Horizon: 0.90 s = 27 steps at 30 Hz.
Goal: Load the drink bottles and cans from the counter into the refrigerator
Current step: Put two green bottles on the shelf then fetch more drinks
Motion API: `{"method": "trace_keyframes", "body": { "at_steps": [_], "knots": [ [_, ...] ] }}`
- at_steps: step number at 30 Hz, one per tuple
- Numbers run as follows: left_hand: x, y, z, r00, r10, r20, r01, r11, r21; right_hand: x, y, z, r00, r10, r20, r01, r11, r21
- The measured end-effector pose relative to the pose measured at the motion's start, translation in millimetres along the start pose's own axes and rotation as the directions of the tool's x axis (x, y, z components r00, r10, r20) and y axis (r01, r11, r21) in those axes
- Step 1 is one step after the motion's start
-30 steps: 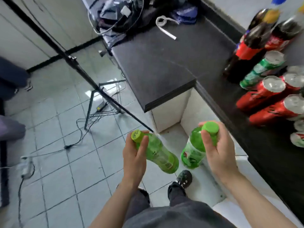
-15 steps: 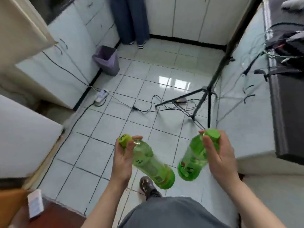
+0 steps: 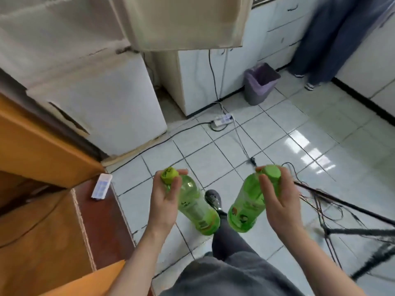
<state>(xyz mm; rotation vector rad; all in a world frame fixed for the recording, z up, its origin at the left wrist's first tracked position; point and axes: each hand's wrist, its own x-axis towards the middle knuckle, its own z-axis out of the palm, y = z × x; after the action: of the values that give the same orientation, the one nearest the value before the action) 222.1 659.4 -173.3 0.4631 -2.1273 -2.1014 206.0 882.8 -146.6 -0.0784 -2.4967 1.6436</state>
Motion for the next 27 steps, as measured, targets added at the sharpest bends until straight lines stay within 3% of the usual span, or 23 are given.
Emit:
{"method": "trace_keyframes", "body": {
  "at_steps": [7,12,20,22,27],
  "knots": [
    [106.1,0.1,-40.9,0.965,-0.061,-0.256,0.064,0.998,0.003,141.7,-19.2,106.8,0.955,-0.085,0.283,0.071,0.996,0.058],
    [189.2,37.6,-67.6,0.921,-0.014,-0.388,0.03,0.999,0.035,241.9,-62.0,182.9,0.89,-0.204,0.408,0.174,0.979,0.111],
    [272.3,56.6,-109.2,0.747,-0.04,-0.664,0.029,0.999,-0.027,330.7,-118.1,295.1,0.754,-0.326,0.57,0.262,0.945,0.194],
    [297.8,54.1,-126.2,0.726,-0.045,-0.686,0.038,0.999,-0.025,343.8,-125.2,321.7,0.742,-0.337,0.58,0.266,0.942,0.206],
    [385.2,62.6,-183.8,0.783,0.014,-0.622,-0.018,1.0,0.0,383.3,-143.5,398.9,0.776,-0.312,0.548,0.243,0.95,0.197]
  ]
}}
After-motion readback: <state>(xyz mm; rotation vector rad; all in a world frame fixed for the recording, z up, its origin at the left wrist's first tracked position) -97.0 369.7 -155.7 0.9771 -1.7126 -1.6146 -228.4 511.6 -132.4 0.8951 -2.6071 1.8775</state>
